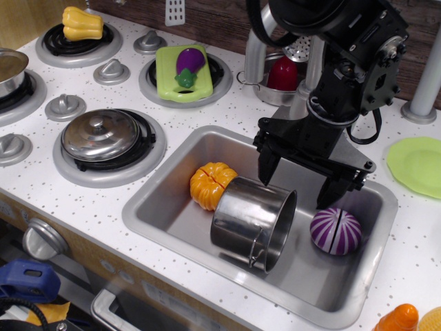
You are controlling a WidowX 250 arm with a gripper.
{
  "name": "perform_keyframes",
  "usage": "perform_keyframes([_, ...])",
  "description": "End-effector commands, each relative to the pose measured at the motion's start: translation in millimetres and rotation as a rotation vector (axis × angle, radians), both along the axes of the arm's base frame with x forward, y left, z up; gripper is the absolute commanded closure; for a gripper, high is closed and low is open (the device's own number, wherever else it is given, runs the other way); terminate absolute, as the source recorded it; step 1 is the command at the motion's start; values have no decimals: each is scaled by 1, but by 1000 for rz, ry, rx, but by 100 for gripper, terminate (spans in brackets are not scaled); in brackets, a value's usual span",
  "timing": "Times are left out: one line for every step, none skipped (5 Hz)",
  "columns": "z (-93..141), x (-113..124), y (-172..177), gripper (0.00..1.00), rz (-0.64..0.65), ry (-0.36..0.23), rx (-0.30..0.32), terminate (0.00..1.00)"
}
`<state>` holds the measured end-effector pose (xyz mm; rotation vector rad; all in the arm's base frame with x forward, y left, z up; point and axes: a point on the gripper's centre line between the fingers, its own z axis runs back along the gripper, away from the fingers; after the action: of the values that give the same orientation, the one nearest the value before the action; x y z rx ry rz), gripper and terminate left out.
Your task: Flip pot upright in sink
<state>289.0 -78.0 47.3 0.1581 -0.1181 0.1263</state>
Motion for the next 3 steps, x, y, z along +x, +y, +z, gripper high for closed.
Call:
perform_keyframes([0,0,0,0,0,0,0,0])
perform_keyframes([-5,-2,-2,0,-43,-6,89,0])
perform_keyframes([-12,-3,-5,0,-121,-39,217,0])
